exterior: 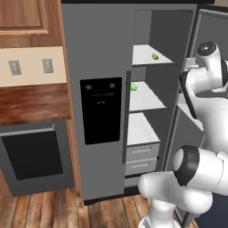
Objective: Take the lemon wedge from the fridge and place it on the plate with fish on the dining counter.
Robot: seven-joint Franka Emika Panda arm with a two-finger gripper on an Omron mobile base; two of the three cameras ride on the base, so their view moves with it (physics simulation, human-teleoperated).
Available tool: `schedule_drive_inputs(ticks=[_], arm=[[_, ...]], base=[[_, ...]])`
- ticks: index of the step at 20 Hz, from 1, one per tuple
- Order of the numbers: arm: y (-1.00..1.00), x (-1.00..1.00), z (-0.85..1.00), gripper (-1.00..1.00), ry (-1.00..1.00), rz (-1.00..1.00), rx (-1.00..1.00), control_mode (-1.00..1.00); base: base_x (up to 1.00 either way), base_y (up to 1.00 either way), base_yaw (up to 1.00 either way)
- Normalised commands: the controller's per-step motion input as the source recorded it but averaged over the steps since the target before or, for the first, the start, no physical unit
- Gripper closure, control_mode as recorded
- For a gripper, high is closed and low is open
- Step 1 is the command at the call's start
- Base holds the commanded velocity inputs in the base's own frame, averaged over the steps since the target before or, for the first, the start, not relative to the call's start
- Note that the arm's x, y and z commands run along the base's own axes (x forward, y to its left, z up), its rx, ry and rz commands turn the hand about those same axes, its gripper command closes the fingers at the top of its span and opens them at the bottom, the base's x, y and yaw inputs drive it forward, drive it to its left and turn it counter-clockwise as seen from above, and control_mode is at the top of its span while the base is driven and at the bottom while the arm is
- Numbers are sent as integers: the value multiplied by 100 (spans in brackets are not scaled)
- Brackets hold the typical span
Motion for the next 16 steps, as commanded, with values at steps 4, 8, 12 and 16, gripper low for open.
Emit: schedule_drive_inputs(ticks=[4,8,12,16], arm=[[8,-57,5,-100,-23,0,0,-100],[98,-70,29,-100,-26,0,0,-100],[100,-45,46,-100,-9,3,0,-100],[100,-30,54,-100,-2,15,8,-100]], base=[[0,0,0],[0,0,0],[0,0,0],[0,0,0]])
